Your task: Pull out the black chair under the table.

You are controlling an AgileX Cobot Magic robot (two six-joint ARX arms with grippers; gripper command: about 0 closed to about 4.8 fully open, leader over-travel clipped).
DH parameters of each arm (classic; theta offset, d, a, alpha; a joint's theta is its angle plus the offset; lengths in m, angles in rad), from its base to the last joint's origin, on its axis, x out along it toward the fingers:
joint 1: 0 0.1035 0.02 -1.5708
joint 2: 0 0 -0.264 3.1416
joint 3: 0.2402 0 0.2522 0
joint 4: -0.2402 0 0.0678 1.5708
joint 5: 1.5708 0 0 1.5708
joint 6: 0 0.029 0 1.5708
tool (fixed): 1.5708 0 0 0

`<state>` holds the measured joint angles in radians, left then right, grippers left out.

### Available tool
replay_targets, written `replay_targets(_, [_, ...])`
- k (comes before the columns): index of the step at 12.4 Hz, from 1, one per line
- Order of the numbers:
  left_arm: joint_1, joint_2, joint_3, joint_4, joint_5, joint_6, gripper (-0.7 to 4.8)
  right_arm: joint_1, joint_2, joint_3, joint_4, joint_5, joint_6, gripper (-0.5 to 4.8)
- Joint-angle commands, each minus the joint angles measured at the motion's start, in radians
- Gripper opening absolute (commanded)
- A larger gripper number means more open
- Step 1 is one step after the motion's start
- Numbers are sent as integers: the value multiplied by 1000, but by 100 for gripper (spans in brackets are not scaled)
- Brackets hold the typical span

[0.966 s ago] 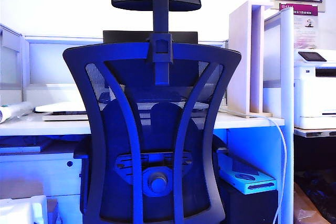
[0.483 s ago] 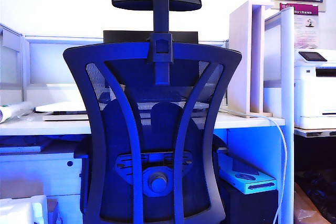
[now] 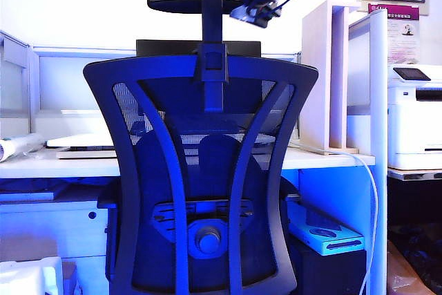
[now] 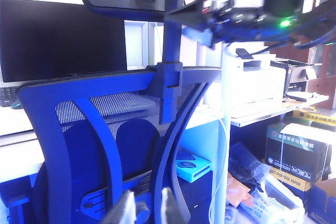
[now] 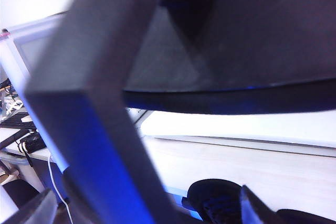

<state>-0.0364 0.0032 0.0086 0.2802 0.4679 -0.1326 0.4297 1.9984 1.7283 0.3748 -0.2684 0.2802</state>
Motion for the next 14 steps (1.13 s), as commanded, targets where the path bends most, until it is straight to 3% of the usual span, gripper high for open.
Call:
replay_targets(1, [2,0,0,4,0,-6,84,20,65,67,11,59,11,399])
replay_targets(5, [1,0,0,0,-4,-6,84,21,62,67,69,61,10,-7])
replay_targets(14, [2,0,0,-9,-17,-6,84,28,-75,65,-95,61,-23,-9])
